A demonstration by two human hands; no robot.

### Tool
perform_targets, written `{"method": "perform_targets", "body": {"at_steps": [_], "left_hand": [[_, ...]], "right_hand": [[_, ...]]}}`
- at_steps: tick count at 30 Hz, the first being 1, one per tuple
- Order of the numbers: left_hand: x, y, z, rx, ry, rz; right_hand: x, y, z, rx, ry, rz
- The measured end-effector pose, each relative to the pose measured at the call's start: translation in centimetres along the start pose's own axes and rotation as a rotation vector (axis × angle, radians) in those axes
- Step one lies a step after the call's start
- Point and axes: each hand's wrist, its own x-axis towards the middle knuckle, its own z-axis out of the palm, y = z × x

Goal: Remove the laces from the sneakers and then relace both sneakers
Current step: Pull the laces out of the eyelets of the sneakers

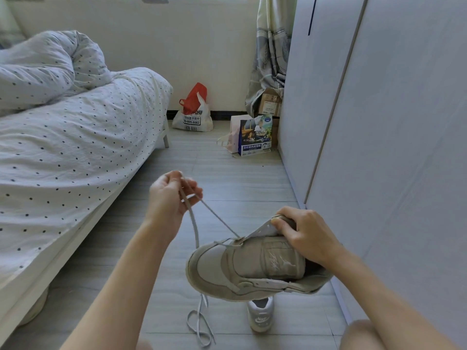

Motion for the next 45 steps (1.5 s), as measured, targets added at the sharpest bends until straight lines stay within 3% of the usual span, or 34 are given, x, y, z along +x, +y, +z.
{"method": "perform_targets", "body": {"at_steps": [2, 4, 8, 10, 12, 20, 23, 27, 29, 31, 36, 40, 45], "left_hand": [[0.2, -0.1, -0.4, 0.078, 0.080, 0.015], [0.3, -0.6, -0.7, 0.400, 0.035, 0.073], [-0.3, -2.1, -0.5, 1.036, -0.490, 0.035], [-0.7, -2.7, 0.0, 1.163, -0.710, -0.015], [-0.9, -2.9, 0.3, 1.172, -0.771, -0.008], [-0.8, -4.0, 0.7, 1.233, -0.698, 0.091], [-0.6, -3.6, 0.8, 0.996, -0.554, 0.042], [-0.2, -2.3, 0.4, 0.356, -0.337, -0.131], [-0.2, -1.9, 0.2, 0.190, -0.305, -0.182], [-0.1, -2.0, 0.0, 0.315, -0.320, -0.184], [0.3, -3.2, -0.7, 1.044, -0.392, 0.009], [1.6, -1.9, -1.3, 1.059, -0.378, -0.063], [5.6, 0.4, -1.7, 1.178, -0.338, 0.041]], "right_hand": [[0.0, 0.1, 0.0, -0.014, -0.011, 0.004], [0.0, 0.1, -0.1, -0.026, -0.005, 0.002], [0.0, -0.1, -0.1, -0.025, 0.003, -0.001], [-0.1, -0.2, -0.2, -0.017, 0.014, 0.001], [-0.1, -0.2, -0.2, -0.014, 0.015, 0.004], [-0.2, -0.4, -0.3, -0.013, -0.007, 0.002], [-0.2, -0.6, -0.3, -0.009, -0.007, -0.009], [-0.3, -0.9, -0.1, -0.023, -0.041, -0.032], [-0.4, -0.9, 0.1, -0.027, -0.054, -0.031], [-0.3, -0.8, 0.3, -0.020, -0.061, -0.012], [0.2, 0.3, 1.3, 0.012, -0.037, 0.125], [1.0, 1.0, 2.1, -0.038, -0.061, 0.224], [3.0, 1.3, 3.4, -0.122, -0.019, 0.299]]}}
